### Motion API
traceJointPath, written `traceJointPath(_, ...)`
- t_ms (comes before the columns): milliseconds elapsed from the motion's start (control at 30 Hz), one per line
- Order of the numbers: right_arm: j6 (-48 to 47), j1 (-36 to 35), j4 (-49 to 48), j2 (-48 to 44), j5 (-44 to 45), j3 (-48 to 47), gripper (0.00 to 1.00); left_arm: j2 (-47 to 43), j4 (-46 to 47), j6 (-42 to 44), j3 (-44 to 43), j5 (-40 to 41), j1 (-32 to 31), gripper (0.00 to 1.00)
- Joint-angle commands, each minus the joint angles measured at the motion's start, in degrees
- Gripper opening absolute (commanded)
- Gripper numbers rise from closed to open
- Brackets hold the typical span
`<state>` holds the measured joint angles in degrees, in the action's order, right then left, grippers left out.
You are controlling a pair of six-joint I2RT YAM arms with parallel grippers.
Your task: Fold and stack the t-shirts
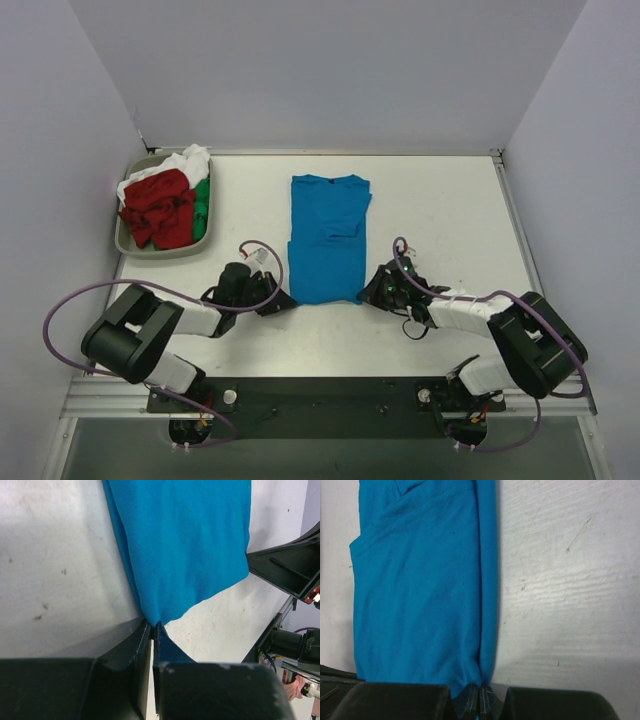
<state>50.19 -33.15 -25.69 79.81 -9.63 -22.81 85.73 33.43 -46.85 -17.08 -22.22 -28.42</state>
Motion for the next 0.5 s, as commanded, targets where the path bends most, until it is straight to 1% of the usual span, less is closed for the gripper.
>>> traceJointPath(0, 1.1, -5.3, 10.6, -4.1, 5.1, 3.2, 0.00, -5.4, -7.1, -0.3, 3.9, 2.7, -1.9, 0.00)
traceJointPath(67, 2.0, -6.7, 12.3, -6.1, 6.3, 4.6, 0.00, -8.2, -10.0, -0.9, 4.8, 4.0, -3.0, 0.00)
traceJointPath(100, 3.1, -7.8, 12.8, -8.1, 6.9, 5.2, 0.00, -11.2, -11.2, -1.7, 5.6, 5.7, -3.6, 0.00)
traceJointPath(167, 4.0, -8.9, 14.6, -10.5, 7.7, 7.0, 0.00, -14.4, -14.7, -2.7, 6.4, 7.2, -6.0, 0.00)
traceJointPath(300, 6.3, -12.1, 19.0, -18.3, 9.4, 8.7, 0.00, -25.2, -21.6, -6.7, 7.6, 12.4, -10.8, 0.00)
traceJointPath(333, 7.7, -14.2, 20.2, -19.7, 12.3, 8.8, 0.00, -27.2, -23.0, -7.5, 8.1, 12.9, -11.5, 0.00)
traceJointPath(367, 8.3, -15.3, 22.6, -21.2, 13.1, 8.9, 0.00, -29.2, -26.0, -8.2, 8.4, 13.5, -13.0, 0.00)
traceJointPath(400, 9.0, -16.3, 23.8, -24.1, 13.8, 9.1, 0.00, -33.4, -27.5, -9.6, 8.6, 14.6, -13.6, 0.00)
traceJointPath(433, 9.7, -18.6, 25.1, -25.5, 14.8, 9.2, 0.00, -35.6, -29.2, -10.0, 8.8, 15.1, -14.2, 0.00)
traceJointPath(467, 11.3, -19.8, 27.9, -26.9, 16.6, 9.2, 0.00, -37.9, -32.8, -10.4, 9.0, 15.8, -15.7, 0.00)
